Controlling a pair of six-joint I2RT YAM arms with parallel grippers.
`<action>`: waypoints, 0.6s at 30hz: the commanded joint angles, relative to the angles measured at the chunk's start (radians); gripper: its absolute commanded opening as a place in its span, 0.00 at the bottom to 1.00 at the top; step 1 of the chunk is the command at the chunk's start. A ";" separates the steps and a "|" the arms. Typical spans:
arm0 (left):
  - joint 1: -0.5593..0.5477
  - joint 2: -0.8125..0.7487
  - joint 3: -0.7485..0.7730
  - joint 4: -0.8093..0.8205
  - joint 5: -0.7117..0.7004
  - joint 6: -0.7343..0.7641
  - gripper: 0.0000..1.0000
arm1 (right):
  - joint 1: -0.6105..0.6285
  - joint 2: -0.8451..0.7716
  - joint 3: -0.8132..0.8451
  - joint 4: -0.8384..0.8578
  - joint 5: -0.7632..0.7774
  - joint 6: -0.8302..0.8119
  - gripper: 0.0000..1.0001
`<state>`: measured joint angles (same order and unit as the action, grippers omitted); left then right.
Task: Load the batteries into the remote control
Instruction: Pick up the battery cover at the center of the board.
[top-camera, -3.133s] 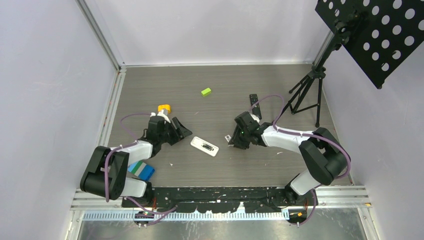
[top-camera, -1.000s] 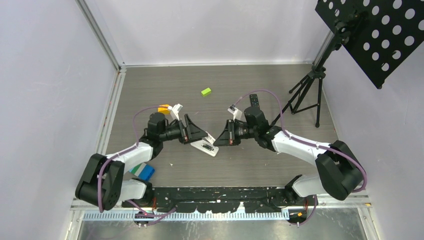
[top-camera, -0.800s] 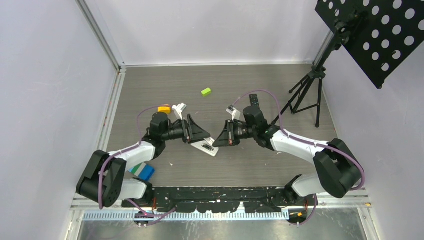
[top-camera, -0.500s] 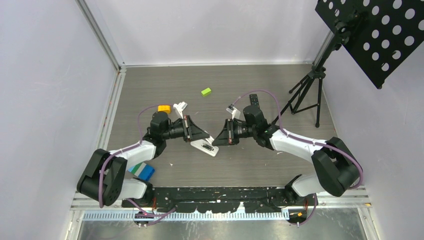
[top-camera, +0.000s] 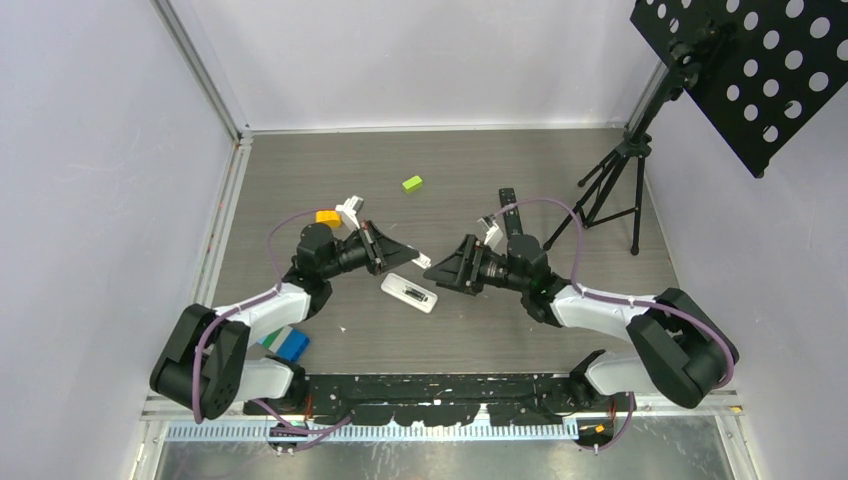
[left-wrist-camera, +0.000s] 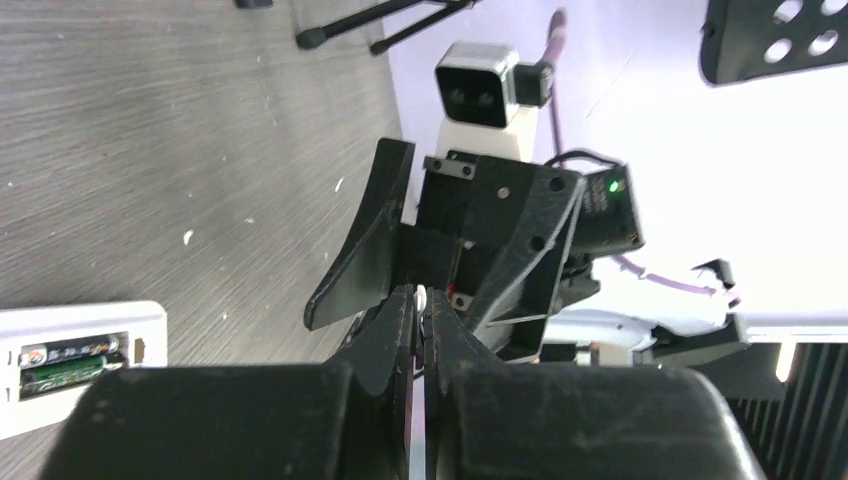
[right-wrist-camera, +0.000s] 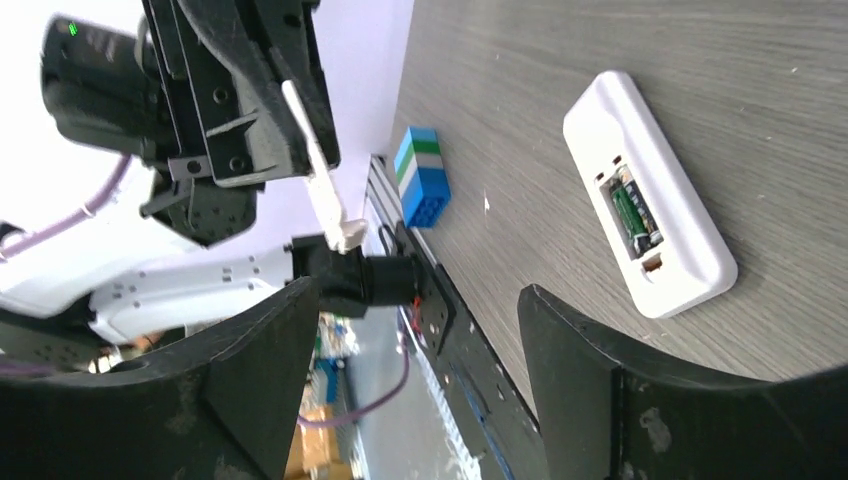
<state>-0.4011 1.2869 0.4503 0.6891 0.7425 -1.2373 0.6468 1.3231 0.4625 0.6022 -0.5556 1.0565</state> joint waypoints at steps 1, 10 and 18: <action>-0.007 -0.042 -0.030 0.141 -0.119 -0.135 0.00 | 0.022 -0.004 -0.031 0.279 0.147 0.141 0.73; -0.010 -0.058 -0.035 0.144 -0.144 -0.175 0.00 | 0.050 0.082 -0.014 0.462 0.195 0.231 0.67; -0.011 -0.062 -0.035 0.145 -0.137 -0.176 0.00 | 0.053 0.164 -0.007 0.552 0.218 0.272 0.44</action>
<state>-0.4065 1.2522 0.4183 0.7734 0.6094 -1.4101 0.6937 1.4536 0.4301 1.0077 -0.3714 1.2984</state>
